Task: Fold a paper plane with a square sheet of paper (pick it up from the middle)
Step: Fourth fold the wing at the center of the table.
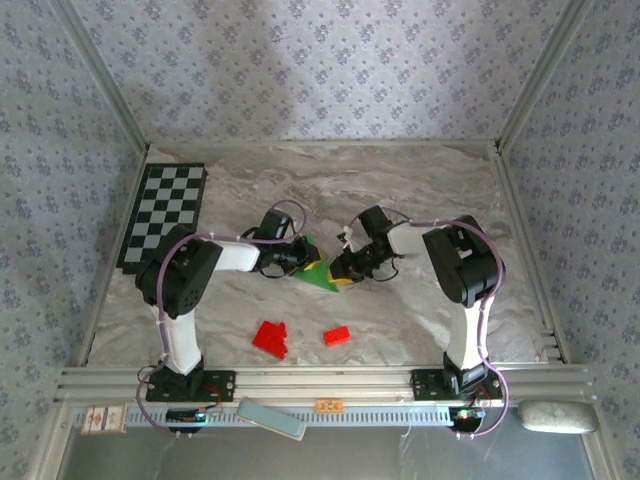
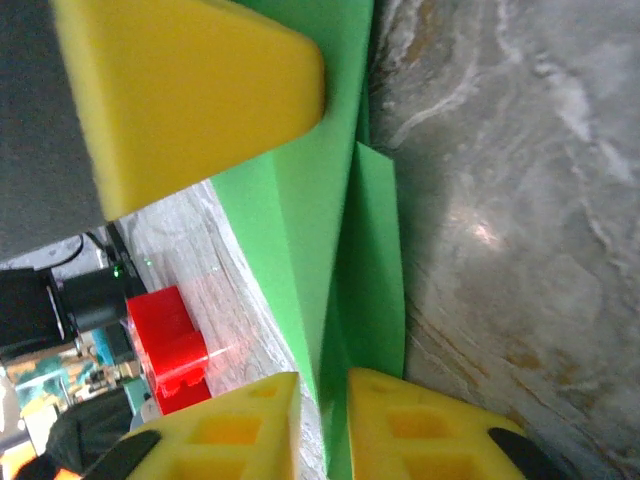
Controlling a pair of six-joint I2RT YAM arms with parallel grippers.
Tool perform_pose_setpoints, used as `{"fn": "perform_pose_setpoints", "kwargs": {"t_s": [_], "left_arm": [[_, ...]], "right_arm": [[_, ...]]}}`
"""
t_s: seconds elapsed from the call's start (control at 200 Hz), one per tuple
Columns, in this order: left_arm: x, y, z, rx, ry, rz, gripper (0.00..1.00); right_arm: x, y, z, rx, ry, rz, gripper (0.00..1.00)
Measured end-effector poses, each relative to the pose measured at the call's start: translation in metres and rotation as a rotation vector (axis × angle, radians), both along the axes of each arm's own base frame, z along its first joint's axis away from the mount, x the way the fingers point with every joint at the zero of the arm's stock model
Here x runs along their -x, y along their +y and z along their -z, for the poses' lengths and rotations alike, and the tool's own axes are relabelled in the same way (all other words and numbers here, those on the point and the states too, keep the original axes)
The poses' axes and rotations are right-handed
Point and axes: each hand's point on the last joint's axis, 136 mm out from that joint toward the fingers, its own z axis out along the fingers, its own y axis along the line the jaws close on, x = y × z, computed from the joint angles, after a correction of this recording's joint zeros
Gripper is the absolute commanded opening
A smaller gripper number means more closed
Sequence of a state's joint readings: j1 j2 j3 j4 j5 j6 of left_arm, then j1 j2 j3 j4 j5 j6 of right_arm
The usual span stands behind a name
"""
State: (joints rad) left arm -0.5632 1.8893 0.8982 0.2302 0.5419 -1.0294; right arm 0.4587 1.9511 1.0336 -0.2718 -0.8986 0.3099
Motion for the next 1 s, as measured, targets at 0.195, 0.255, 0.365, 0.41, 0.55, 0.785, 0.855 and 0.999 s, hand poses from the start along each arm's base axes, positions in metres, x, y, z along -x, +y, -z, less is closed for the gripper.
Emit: {"fn": "perform_pose_setpoints", "kwargs": {"t_s": [0.195,0.255,0.365,0.41,0.55,0.785,0.855,0.999], "left_arm": [[-0.001,0.000,0.001,-0.004,0.001,-0.003,0.11],[-0.002,0.000,0.001,-0.004,0.000,-0.003,0.11],[-0.002,0.000,0.000,-0.004,0.000,-0.003,0.11],[-0.002,0.000,0.001,-0.005,0.001,-0.004,0.12],[-0.002,0.000,0.001,-0.006,0.001,-0.005,0.11],[-0.002,0.000,0.001,-0.007,0.002,-0.005,0.11],[-0.002,0.000,0.001,-0.008,0.003,-0.005,0.11],[-0.002,0.000,0.001,-0.008,0.003,-0.005,0.11]], "right_arm": [[-0.002,-0.012,-0.008,0.019,-0.023,0.051,0.30],[-0.004,-0.014,-0.012,0.029,-0.040,0.064,0.30],[-0.008,-0.016,-0.016,0.044,-0.070,0.076,0.30],[-0.008,-0.016,-0.016,0.054,-0.077,0.076,0.30],[-0.005,-0.016,-0.011,0.087,-0.082,0.072,0.29],[0.009,-0.010,-0.006,0.125,-0.072,0.029,0.24],[0.010,-0.008,-0.004,0.130,-0.073,0.019,0.22],[0.010,-0.006,-0.002,0.139,-0.076,0.003,0.21]]}}
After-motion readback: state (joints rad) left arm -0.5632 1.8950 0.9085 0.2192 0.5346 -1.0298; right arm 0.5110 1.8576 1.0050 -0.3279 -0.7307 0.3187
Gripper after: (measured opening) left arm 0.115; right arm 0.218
